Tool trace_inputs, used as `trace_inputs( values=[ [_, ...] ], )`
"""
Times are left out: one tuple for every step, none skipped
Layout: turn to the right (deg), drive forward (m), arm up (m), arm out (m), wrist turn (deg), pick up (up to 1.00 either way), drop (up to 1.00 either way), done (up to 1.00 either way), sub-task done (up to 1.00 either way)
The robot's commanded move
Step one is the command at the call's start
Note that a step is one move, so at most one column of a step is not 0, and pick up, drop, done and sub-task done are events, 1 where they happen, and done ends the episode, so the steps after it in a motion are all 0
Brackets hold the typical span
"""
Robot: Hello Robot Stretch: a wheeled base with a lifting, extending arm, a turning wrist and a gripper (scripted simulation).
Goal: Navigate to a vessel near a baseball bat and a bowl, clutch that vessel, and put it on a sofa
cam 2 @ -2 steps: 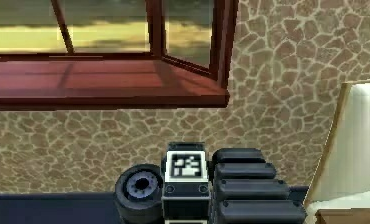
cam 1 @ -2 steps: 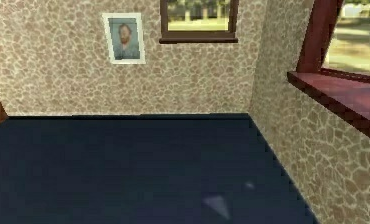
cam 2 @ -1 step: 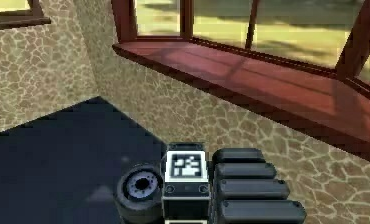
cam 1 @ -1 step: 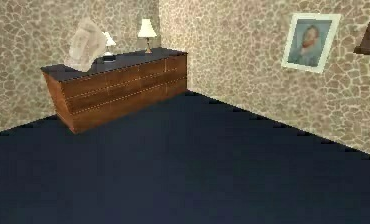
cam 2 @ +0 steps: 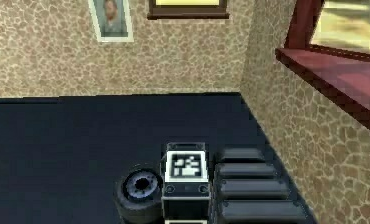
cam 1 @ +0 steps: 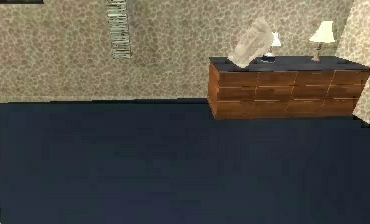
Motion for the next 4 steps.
trace_inputs(
  values=[
    [0.0,0.60,0.00,0.00,0.0,0.00,0.00,0.00,0.00],
    [-39.0,0.00,0.00,0.00,0.0,0.00,0.00,0.00,0.00],
    [0.0,1.00,0.00,0.00,0.0,0.00,0.00,0.00,0.00],
    [-36.0,0.00,0.00,0.00,0.0,0.00,0.00,0.00,0.00]
  ],
)
